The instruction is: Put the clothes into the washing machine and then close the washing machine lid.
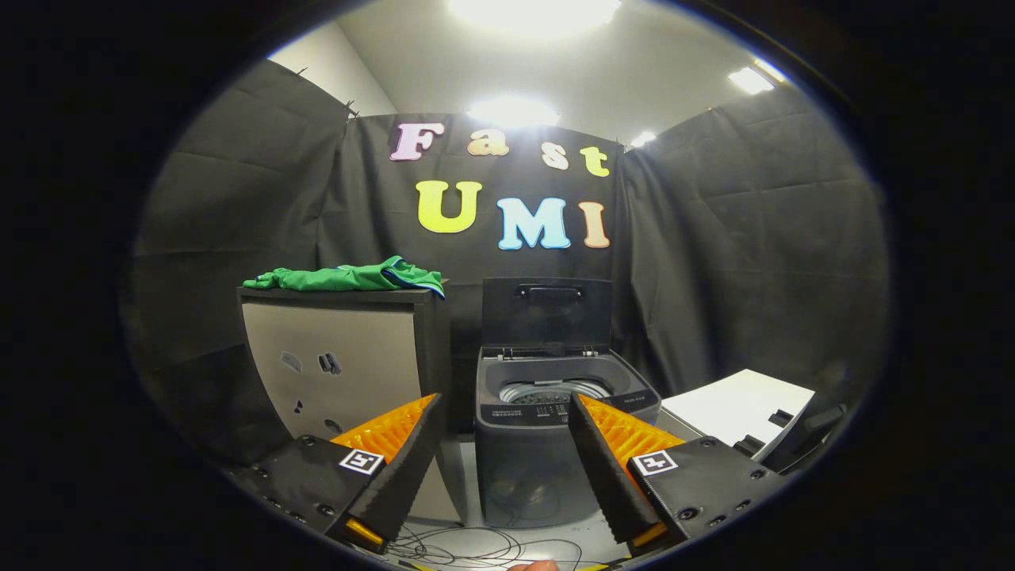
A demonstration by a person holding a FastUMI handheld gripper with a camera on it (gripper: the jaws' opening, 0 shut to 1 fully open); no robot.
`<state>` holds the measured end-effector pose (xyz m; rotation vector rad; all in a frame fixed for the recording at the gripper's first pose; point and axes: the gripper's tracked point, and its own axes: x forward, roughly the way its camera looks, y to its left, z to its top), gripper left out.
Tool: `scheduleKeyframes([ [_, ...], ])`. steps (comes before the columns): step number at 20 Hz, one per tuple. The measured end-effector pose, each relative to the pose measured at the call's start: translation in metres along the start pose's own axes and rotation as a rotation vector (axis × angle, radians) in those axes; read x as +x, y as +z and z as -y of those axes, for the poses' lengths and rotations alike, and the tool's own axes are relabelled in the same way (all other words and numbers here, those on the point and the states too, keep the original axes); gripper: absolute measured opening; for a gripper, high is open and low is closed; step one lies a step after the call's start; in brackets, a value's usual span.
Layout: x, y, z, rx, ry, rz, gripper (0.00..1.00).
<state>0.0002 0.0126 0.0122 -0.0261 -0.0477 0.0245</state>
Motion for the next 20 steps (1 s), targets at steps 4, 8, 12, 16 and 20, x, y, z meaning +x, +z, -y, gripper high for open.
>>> scheduleKeyframes([
  [4,0.010,0.016,-0.013,-0.006,0.039,0.013,0.98],
  [8,0.037,0.053,-0.032,-0.021,0.102,0.057,0.98],
  [12,0.079,0.099,-0.055,-0.012,0.165,0.093,0.98],
  [16,0.127,0.133,-0.091,0.064,0.234,0.024,0.98],
  [20,0.173,0.177,-0.134,0.051,0.304,0.020,0.96],
])
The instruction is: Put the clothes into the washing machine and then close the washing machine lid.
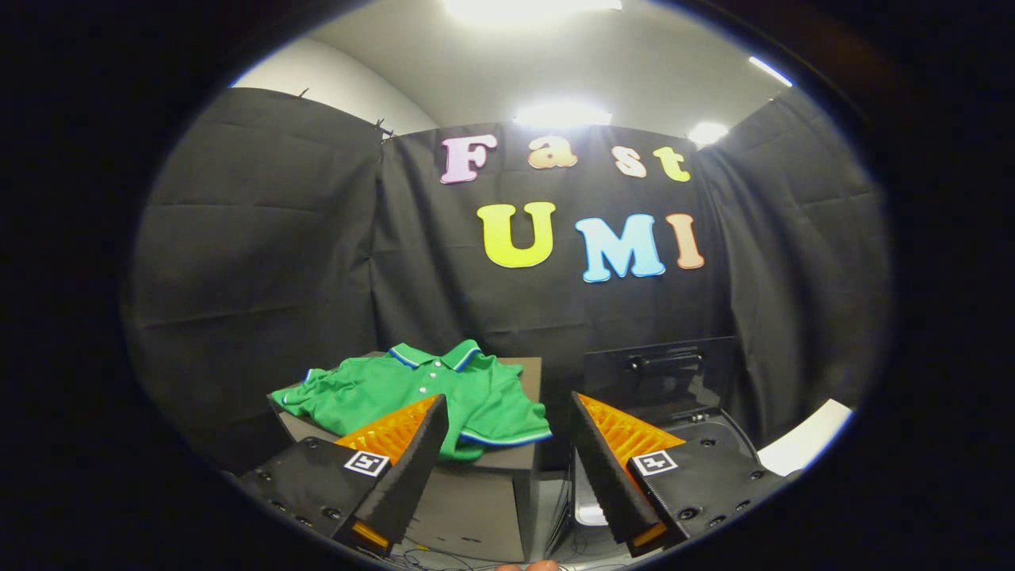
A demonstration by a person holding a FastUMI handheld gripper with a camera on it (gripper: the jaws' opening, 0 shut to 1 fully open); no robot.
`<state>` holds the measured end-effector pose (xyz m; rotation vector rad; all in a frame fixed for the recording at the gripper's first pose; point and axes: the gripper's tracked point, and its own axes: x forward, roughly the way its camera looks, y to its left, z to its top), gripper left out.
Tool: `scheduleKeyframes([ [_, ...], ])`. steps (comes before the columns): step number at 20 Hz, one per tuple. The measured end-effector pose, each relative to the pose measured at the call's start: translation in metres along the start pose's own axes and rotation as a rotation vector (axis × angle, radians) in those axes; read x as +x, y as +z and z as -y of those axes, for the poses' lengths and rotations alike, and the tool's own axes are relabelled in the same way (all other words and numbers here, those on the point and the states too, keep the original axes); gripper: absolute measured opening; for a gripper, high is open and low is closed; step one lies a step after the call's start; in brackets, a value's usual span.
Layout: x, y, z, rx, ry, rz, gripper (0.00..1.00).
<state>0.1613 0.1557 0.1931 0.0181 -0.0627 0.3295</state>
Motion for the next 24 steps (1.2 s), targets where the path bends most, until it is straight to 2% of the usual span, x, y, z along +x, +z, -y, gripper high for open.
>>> scheduleKeyframes([
  [6,0.073,0.018,-0.054,-0.024,0.091,-0.130,0.95],
  [9,0.101,0.012,-0.074,-0.059,0.131,-0.219,0.96],
  [14,0.129,-0.013,-0.101,-0.026,0.184,-0.430,0.96],
  [24,0.157,-0.038,-0.116,-0.103,0.140,-0.671,0.96],
])
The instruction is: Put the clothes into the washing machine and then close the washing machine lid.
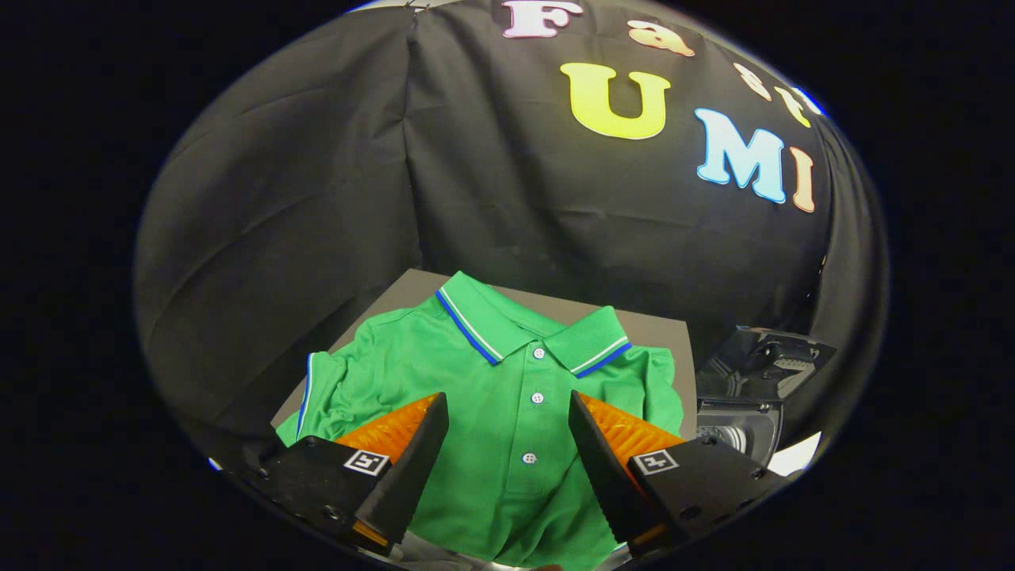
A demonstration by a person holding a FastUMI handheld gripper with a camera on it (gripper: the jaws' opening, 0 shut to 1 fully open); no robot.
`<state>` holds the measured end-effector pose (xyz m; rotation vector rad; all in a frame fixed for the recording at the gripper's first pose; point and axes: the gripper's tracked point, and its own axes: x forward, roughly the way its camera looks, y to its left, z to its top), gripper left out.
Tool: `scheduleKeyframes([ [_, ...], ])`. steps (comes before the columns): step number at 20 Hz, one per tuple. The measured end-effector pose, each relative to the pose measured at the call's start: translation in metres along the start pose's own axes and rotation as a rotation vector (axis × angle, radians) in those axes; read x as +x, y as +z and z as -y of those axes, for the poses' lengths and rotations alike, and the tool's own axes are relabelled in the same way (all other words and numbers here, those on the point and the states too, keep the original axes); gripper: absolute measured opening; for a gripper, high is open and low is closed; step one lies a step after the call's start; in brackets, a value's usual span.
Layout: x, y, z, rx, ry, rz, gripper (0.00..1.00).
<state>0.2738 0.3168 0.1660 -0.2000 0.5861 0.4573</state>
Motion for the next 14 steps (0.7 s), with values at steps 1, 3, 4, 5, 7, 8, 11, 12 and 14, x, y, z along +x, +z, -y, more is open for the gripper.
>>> scheduleKeyframes([
  [1,0.003,-0.003,-0.002,0.000,0.000,-0.017,0.96],
  [3,0.007,-0.007,-0.002,-0.009,-0.016,-0.044,0.96],
  [4,0.010,-0.010,-0.002,-0.019,-0.024,-0.055,0.96],
  [5,0.012,-0.013,-0.001,-0.026,-0.032,-0.065,0.96],
  [7,0.017,-0.020,0.001,-0.034,-0.044,-0.084,0.96],
  [8,0.020,-0.024,0.003,-0.037,-0.051,-0.093,0.96],
  [11,0.029,-0.029,0.003,-0.009,-0.035,-0.100,0.97],
  [12,0.027,-0.030,0.002,0.004,-0.028,-0.103,0.97],
  [14,0.027,-0.029,0.002,-0.004,-0.020,-0.099,0.96],
])
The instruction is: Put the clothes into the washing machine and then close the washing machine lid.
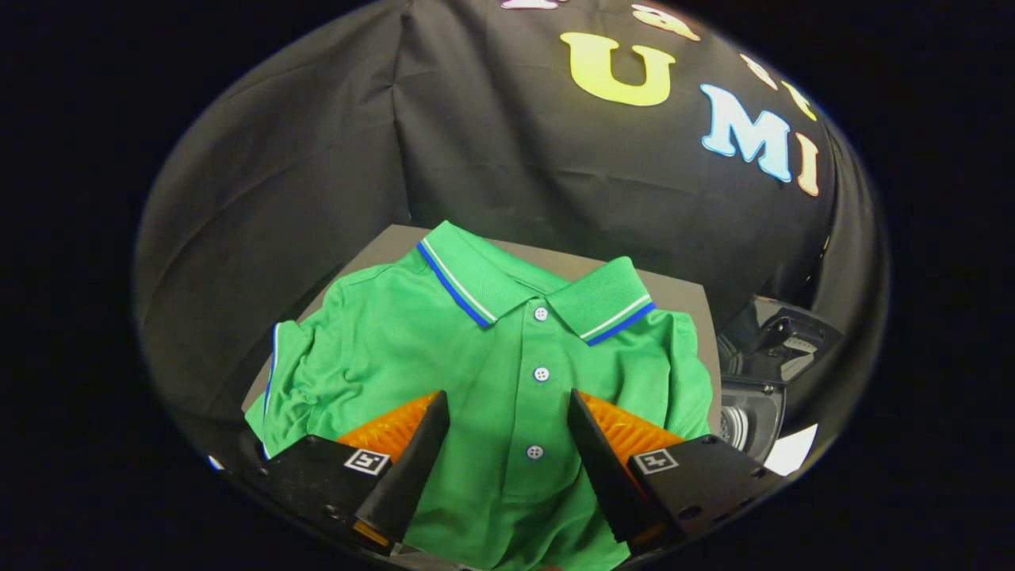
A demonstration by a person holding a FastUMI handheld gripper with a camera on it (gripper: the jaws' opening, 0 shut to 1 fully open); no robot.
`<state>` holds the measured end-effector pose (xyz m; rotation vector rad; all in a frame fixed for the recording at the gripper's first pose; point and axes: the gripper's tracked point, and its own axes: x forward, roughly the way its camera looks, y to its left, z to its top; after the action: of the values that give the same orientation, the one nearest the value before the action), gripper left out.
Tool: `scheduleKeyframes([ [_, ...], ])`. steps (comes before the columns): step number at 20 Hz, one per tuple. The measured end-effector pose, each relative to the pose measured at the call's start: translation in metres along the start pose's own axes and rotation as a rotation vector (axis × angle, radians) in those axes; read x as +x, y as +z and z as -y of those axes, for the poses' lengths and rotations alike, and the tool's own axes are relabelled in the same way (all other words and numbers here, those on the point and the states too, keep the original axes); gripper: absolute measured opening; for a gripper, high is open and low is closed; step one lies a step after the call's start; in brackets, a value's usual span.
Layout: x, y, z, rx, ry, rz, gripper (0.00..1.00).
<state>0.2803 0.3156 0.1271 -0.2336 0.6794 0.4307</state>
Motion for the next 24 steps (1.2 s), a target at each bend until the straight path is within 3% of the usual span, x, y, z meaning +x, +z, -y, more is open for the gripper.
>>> scheduleKeyframes([
  [6,0.0012,-0.0013,-0.0011,0.005,0.001,0.035,0.96],
  [12,0.0016,-0.0016,0.0017,0.028,-0.009,0.001,0.27],
  [13,-0.0052,0.0007,-0.0020,0.019,-0.005,0.007,0.27],
  [14,0.0001,0.0019,-0.0026,-0.014,-0.012,0.017,0.11],
  [20,0.0030,-0.0011,-0.0014,0.022,0.014,0.040,0.11],
  [21,0.0012,-0.0005,-0.0017,0.048,0.028,0.038,0.02],
  [24,0.0002,0.0016,-0.0011,0.073,0.047,0.037,0.02],
])
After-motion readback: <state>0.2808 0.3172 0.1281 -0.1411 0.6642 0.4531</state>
